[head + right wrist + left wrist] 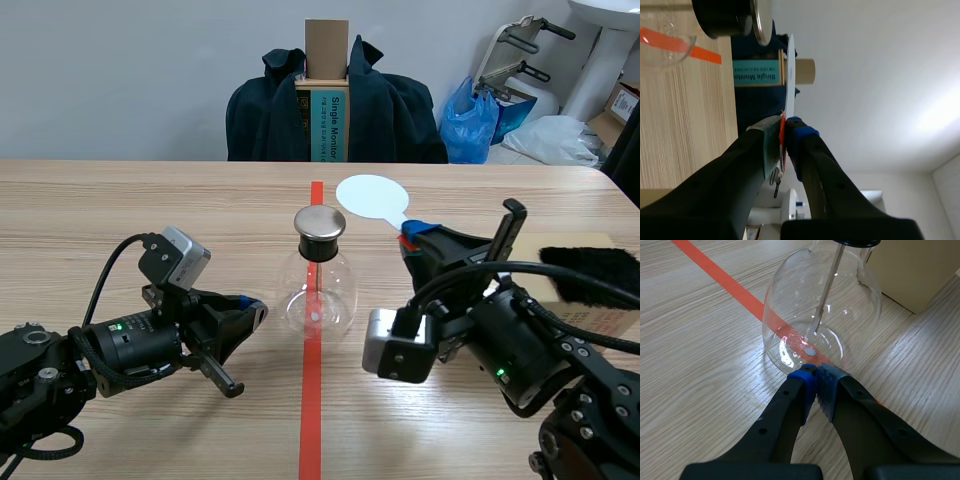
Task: Do the electroscope experiment.
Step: 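Move the plate toward and away from the electroscope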
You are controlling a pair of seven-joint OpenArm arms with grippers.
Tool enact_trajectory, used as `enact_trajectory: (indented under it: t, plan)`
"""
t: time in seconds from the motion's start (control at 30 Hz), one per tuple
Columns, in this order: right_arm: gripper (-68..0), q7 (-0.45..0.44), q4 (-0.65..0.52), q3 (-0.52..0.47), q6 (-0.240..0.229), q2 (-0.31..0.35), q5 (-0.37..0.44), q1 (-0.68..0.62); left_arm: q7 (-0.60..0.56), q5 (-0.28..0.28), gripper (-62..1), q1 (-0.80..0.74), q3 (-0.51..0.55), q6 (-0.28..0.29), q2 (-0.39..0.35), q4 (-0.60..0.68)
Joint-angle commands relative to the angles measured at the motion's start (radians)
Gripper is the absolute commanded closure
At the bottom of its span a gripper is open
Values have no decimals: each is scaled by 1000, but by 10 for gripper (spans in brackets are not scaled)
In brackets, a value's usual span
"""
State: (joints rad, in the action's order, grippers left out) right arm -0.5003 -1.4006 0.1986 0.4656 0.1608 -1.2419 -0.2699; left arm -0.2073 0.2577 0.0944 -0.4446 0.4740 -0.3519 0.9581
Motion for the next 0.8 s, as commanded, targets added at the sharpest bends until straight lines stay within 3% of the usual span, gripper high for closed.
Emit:
enact_trajectory:
  t: [0.0,0.3,0.77]
  plan:
    - [-7,30,-20,-1,11,11,35,6,-13,7,-27,5,8,5,2,22]
    - [-7,203,-95,-36,13,11,129,-18,-13,7,-27,5,8,5,2,22]
    - [-7,195,-443,-201,13,16,299,-181,-13,7,-27,5,8,5,2,22]
